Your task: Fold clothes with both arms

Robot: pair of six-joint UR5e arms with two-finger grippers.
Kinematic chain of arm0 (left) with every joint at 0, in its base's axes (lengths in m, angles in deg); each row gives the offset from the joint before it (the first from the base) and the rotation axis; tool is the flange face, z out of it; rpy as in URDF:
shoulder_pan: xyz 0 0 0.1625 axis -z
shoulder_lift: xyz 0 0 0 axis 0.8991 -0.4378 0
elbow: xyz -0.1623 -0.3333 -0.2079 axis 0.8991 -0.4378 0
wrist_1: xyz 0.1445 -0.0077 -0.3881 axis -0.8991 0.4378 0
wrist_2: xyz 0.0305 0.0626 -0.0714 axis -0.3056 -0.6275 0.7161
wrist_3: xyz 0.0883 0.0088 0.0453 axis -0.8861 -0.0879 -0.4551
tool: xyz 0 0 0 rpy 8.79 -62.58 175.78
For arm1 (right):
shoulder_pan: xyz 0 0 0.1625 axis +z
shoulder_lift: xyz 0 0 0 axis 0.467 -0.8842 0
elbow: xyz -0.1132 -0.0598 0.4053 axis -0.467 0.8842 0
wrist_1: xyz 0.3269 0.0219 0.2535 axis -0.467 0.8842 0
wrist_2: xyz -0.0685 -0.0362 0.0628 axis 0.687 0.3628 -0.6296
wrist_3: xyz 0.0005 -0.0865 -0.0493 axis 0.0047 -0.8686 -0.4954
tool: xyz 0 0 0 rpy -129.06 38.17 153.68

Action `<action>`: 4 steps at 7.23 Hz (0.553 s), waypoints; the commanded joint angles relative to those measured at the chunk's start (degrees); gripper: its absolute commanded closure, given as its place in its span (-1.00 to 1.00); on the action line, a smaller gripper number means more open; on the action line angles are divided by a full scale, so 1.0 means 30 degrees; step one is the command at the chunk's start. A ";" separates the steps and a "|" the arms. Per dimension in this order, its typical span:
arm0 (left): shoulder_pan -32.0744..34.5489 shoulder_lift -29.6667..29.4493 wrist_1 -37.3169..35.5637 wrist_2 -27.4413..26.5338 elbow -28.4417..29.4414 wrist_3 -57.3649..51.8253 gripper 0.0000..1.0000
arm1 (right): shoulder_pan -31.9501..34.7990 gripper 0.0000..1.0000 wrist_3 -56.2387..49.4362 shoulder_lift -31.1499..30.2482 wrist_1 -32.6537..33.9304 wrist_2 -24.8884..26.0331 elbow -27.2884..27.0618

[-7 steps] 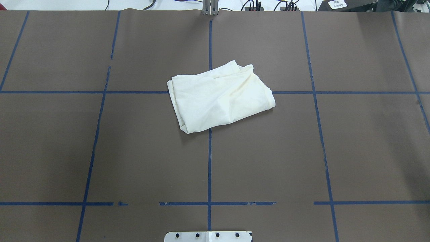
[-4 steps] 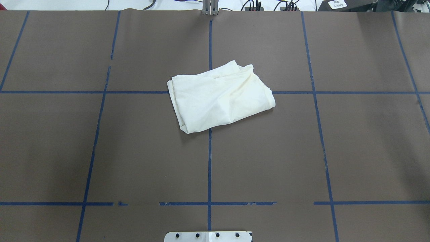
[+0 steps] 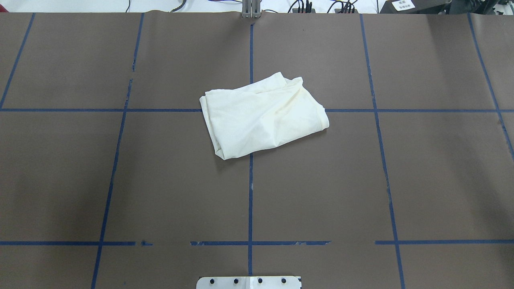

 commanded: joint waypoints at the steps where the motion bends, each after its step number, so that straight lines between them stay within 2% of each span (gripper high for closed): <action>1: 0.0106 -0.0295 -0.0235 0.0004 -0.0277 0.0007 -1.00 | 0.0068 -1.00 -0.0056 -0.0088 0.0002 0.0024 -0.0178; 4: 0.0663 -0.0095 -0.0151 0.0794 -0.0163 -0.0109 -1.00 | 0.0362 -1.00 0.0177 0.0028 0.0002 -0.0209 -0.0210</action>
